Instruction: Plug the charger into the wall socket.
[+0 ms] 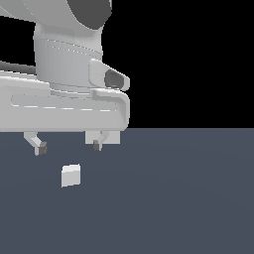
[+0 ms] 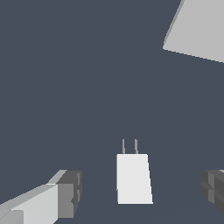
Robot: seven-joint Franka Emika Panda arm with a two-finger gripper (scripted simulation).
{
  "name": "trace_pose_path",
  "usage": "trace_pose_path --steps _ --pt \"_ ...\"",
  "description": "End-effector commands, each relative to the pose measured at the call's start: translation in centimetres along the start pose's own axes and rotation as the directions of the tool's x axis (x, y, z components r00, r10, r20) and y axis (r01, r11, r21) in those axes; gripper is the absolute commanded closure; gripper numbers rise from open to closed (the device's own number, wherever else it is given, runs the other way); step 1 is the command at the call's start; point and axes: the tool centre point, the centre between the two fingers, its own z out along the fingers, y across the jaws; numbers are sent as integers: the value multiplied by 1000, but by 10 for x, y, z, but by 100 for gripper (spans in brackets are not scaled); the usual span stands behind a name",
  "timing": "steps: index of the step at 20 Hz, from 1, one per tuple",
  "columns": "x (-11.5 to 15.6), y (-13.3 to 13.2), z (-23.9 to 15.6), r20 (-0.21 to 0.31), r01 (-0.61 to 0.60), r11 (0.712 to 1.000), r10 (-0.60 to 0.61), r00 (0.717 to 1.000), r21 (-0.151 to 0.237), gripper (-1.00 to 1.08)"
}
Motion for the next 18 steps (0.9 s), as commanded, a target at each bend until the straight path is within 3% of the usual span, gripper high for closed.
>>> trace_pose_path --steps 1,18 --pt "-1 0 2 0 0 1000 0 1000 0 -92" --pt "-20 0 48 -1 4 1000 -4 1000 -2 -92"
